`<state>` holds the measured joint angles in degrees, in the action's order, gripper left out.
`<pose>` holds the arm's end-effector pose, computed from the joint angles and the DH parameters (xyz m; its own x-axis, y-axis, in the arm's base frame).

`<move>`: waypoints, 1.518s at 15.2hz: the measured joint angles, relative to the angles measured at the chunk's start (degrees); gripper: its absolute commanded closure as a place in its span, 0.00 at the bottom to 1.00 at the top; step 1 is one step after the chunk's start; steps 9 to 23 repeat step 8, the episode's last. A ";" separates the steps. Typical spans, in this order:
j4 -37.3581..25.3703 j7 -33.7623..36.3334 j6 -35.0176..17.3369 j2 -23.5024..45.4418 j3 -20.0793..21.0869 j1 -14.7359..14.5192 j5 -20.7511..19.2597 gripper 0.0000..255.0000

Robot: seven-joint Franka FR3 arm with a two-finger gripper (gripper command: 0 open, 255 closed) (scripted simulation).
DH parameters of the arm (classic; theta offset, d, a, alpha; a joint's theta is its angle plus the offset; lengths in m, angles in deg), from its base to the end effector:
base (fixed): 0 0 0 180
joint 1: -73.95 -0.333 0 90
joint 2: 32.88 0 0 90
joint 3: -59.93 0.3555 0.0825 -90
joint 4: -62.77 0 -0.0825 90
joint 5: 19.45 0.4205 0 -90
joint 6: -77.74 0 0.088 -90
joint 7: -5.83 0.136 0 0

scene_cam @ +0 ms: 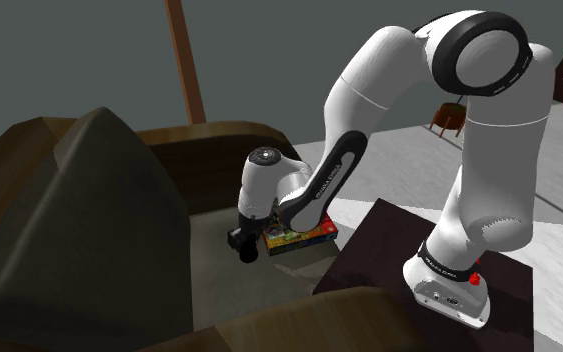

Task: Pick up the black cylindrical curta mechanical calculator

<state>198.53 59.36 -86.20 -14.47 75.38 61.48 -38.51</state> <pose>0.4831 0.2788 0.1893 0.9734 -0.1628 0.1613 -0.1465 -0.9833 -0.1081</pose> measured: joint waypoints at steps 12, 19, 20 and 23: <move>0.46 -4.24 4.83 -5.49 3.82 2.89 5.38 1.00; 0.46 -4.24 4.83 -5.49 3.82 2.89 5.38 1.00; 0.46 -4.24 4.83 -5.49 3.82 2.89 5.38 1.00; 0.46 -4.24 4.83 -5.49 3.82 2.89 5.38 1.00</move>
